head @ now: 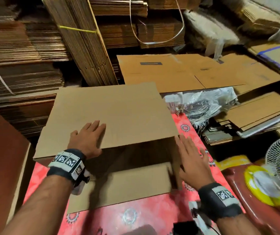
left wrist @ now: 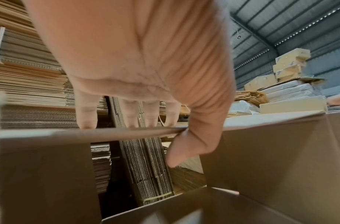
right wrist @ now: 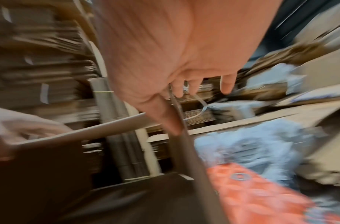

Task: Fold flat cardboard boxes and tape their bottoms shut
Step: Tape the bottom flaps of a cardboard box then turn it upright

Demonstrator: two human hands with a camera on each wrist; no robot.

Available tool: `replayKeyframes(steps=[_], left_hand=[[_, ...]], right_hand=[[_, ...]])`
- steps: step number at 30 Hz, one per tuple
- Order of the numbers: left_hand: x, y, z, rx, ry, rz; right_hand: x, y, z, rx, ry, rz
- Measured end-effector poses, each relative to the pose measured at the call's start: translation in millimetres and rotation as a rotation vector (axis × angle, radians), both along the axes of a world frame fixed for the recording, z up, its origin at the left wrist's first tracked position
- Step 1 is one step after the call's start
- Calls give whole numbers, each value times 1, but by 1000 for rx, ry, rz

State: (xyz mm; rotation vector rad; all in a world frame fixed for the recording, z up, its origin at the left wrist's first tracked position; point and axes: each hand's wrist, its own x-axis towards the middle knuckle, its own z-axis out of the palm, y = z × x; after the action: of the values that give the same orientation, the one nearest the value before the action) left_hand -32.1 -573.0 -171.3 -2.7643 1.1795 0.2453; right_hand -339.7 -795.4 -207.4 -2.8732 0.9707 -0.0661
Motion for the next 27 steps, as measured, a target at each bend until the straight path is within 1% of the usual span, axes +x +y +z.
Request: replayKeyframes(steps=[2, 4, 5, 7, 8, 10, 13, 16, 18, 19, 21, 26, 27], left_hand=[[4, 8, -4, 5, -7, 0], [3, 15, -7, 1, -23, -5], [2, 16, -8, -15, -34, -9], [-1, 16, -8, -42, -41, -21], [-4, 14, -8, -47, -40, -30], [-9, 10, -8, -54, -48, -45], [-17, 1, -8, -70, -54, -72], [-23, -4, -8, -106, -47, -103], [-29, -4, -9, -137, -57, -103], [-31, -2, -9, -161, -58, -84], [-36, 7, -11, -234, -49, 17], [-33, 54, -24, -523, -112, 372], [-32, 62, -26, -547, -100, 446]], right_hand=[[-30, -17, -3, 24, 12, -121], [-46, -28, -4, 81, 29, -224], [-47, -28, -2, 98, 43, -237], [-34, -22, 4, 80, 64, -186], [-22, -17, 8, 76, 58, -154], [10, -5, 20, 76, -7, -87], [71, 14, 38, 90, -96, 52], [133, 26, 49, 116, -93, 173], [163, 27, 48, 102, -46, 235], [173, 26, 46, 89, -10, 251], [184, 20, 36, 85, 44, 262], [184, 8, 10, 103, 50, 250], [185, 6, 6, 98, 40, 253]])
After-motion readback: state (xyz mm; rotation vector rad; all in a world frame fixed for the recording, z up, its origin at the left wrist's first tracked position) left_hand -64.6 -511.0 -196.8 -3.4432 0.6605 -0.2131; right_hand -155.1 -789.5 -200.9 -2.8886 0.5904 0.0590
